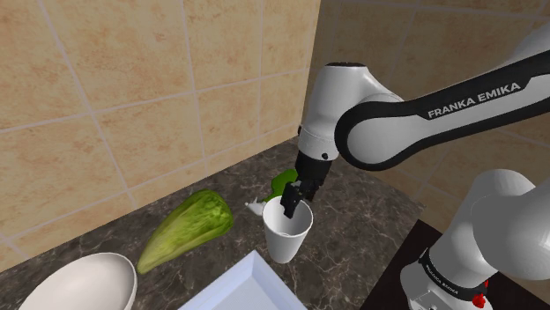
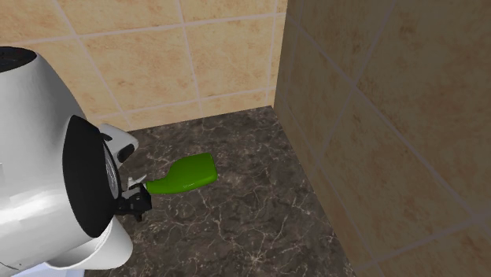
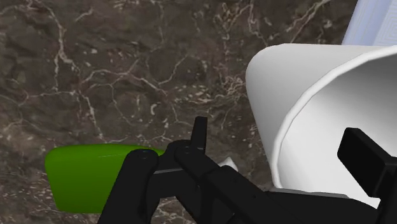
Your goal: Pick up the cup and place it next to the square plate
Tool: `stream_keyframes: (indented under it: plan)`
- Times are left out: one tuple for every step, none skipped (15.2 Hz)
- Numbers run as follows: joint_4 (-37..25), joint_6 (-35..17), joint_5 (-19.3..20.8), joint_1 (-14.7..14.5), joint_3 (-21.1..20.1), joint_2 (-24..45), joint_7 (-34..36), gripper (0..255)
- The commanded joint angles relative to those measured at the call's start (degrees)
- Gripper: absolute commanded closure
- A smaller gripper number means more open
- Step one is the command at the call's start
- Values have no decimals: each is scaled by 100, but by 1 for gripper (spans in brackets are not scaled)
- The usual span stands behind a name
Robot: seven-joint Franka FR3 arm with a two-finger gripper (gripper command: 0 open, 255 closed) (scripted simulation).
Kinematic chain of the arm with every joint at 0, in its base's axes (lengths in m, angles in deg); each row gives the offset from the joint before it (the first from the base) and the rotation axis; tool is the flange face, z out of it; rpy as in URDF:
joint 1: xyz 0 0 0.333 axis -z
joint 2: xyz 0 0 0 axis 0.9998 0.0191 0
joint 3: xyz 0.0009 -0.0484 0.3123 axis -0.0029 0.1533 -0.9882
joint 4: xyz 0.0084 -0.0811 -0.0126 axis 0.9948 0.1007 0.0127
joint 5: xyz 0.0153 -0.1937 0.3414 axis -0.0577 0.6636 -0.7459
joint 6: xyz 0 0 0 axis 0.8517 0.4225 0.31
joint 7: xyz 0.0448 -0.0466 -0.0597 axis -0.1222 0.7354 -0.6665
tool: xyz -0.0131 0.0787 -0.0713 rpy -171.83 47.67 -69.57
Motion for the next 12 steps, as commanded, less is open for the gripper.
stream_keyframes:
  plan:
    - [-93, 234, 38, 17, 50, -138, 8, 0]
    - [-196, 465, 78, 34, 100, -263, 17, 0]
    - [-307, 691, 117, 52, 150, -375, 26, 0]
    - [-400, 866, 150, 64, 190, -455, 33, 0]
    - [-400, 866, 150, 63, 191, -455, 34, 0]
    - [-399, 867, 150, 63, 191, -456, 34, 0]
    - [-399, 866, 150, 63, 191, -455, 34, 0]
    - [-399, 866, 150, 63, 191, -455, 34, 0]
    - [-400, 866, 150, 63, 191, -455, 34, 0]
    - [-400, 866, 150, 63, 191, -455, 34, 0]
    - [-400, 866, 150, 63, 191, -455, 34, 0]
    - [-400, 866, 150, 63, 191, -455, 34, 0]
